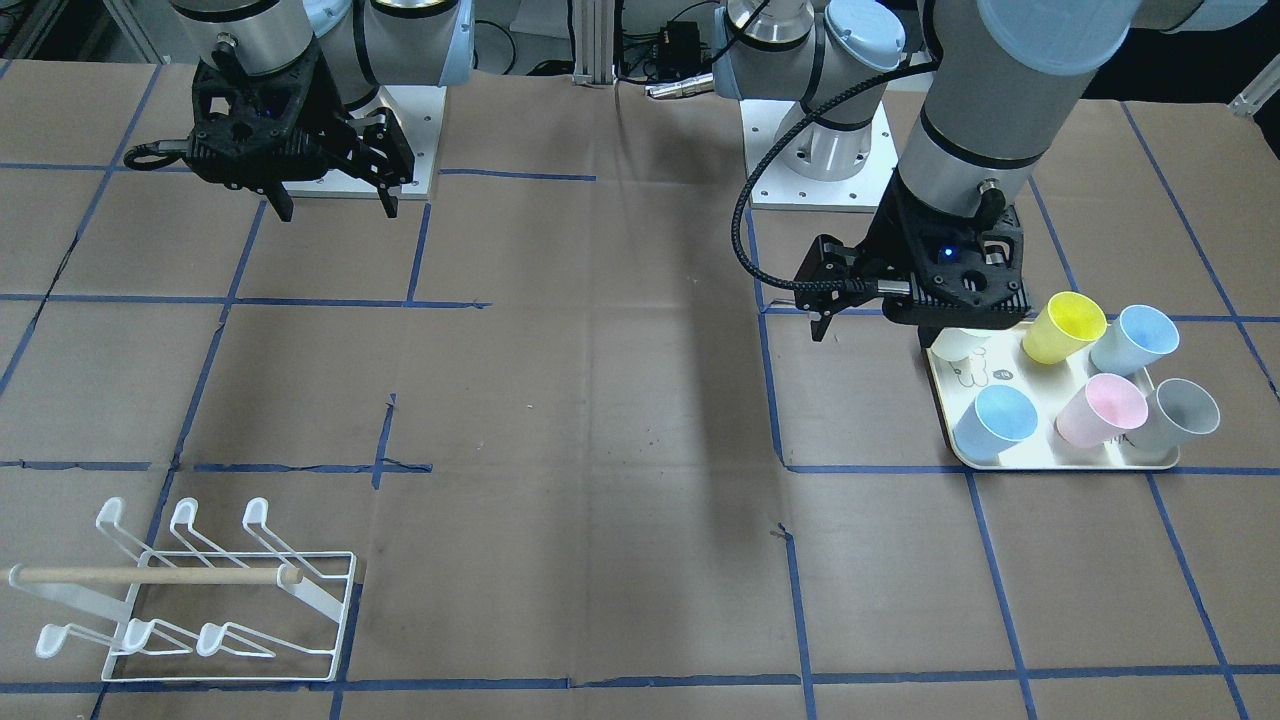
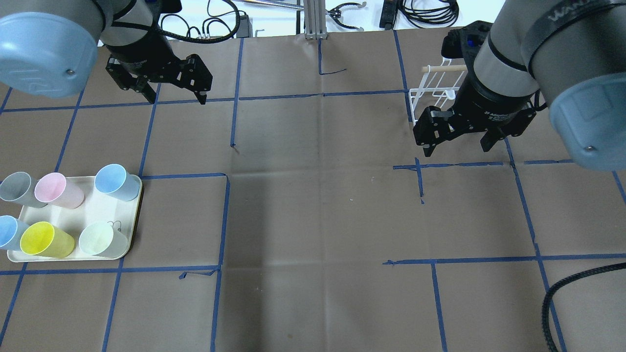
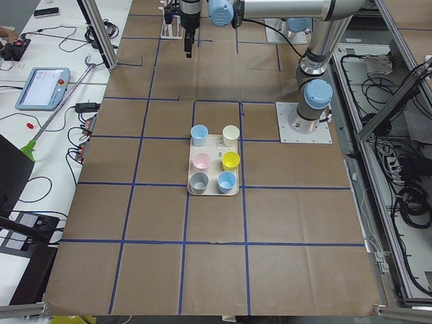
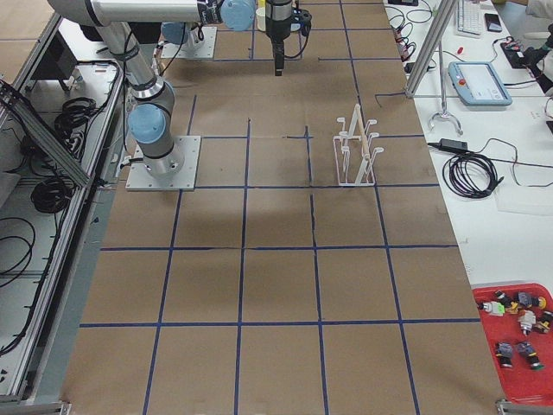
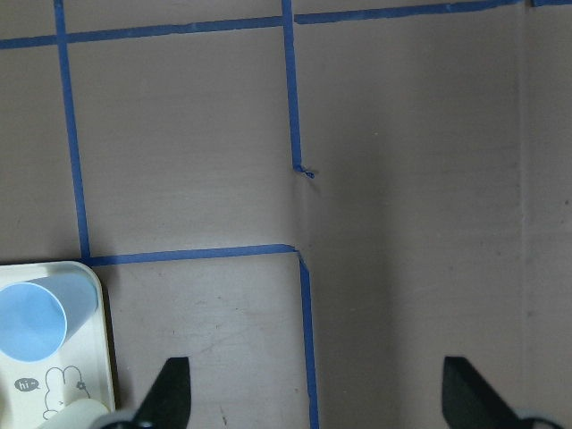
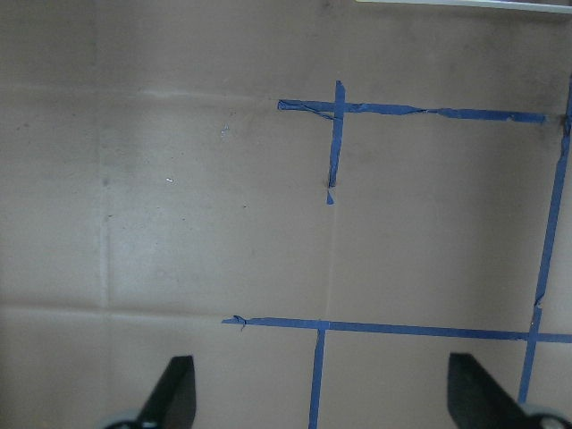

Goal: Transfer IKEA cup to right arm and place on rack

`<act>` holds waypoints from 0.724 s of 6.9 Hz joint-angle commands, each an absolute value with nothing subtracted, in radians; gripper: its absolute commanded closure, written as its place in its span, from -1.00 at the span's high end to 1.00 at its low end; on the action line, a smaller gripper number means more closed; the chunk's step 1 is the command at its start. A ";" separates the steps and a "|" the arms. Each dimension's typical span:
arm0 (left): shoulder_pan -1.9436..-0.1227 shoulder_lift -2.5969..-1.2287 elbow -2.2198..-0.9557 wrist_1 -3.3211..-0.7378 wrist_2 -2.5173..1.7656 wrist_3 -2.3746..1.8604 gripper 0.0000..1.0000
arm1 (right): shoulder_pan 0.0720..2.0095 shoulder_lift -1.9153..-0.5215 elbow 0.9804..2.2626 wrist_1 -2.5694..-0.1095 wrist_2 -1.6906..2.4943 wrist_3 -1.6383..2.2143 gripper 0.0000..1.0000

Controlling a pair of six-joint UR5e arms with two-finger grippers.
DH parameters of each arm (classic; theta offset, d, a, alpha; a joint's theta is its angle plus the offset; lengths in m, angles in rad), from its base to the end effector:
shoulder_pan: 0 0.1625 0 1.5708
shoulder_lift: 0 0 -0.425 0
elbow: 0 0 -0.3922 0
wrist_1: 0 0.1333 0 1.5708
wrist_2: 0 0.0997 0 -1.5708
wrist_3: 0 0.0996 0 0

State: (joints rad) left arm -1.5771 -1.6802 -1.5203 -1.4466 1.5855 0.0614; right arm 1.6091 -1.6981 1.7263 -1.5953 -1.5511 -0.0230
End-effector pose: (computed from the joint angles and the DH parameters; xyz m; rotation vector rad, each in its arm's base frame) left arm -0.1353 -0.5431 0.4690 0.1050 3.1217 -0.1013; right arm 0.1519 -0.4319 0.4731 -0.0956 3.1205 0.0060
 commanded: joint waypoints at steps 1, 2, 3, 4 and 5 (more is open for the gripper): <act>-1.578 -1.681 -1.514 -1.447 1.585 0.061 0.99 | 1.609 -1.698 1.726 -1.595 -1.551 -0.023 1.00; -1.578 -1.681 -1.519 -1.447 1.585 0.061 0.99 | 1.609 -1.698 1.726 -1.597 -1.551 -0.023 1.00; -1.578 -1.681 -1.517 -1.447 1.585 0.061 0.99 | 1.609 -1.698 1.727 -1.597 -1.549 -0.023 1.00; -1.578 -1.686 -1.508 -1.447 1.586 0.061 0.99 | 1.609 -1.698 1.726 -1.595 -1.548 -0.023 1.00; -1.578 -1.690 -1.502 -1.448 1.586 0.061 0.99 | 1.609 -1.698 1.726 -1.595 -1.548 -0.023 1.00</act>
State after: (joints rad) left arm -1.5784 -1.6856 -1.5092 -1.4469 1.5856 0.0613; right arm 1.6091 -1.6981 1.7261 -1.5958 -1.5485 -0.0230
